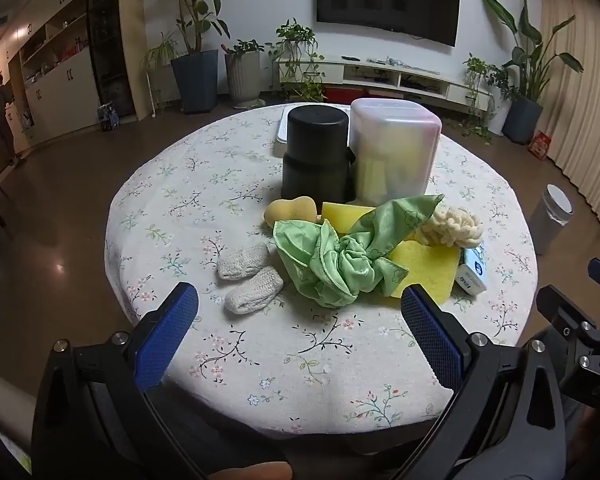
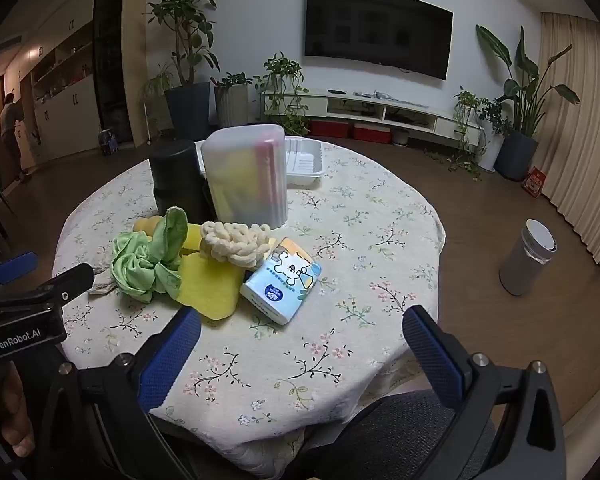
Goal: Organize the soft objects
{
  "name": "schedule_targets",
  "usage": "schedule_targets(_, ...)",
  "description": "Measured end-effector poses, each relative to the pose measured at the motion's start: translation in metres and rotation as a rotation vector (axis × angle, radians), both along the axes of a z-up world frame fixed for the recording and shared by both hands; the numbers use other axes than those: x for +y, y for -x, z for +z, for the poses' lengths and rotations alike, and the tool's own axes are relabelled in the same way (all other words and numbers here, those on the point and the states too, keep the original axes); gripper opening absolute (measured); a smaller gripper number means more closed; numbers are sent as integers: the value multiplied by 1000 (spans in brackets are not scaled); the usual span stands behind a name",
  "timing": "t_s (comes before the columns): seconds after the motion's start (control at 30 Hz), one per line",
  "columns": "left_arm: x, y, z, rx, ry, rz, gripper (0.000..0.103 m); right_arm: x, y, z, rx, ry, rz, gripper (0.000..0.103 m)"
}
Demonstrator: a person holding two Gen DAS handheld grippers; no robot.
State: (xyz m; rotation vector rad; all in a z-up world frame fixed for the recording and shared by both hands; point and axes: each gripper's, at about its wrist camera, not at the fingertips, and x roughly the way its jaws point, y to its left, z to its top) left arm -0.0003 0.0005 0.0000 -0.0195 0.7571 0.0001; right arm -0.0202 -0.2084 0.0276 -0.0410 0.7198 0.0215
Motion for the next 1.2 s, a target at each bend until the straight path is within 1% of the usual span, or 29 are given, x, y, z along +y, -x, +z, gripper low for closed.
schedule_targets(1.2, 6, 2, -3, 9, -3, 8, 103, -1, 0, -4, 12, -4, 0, 103)
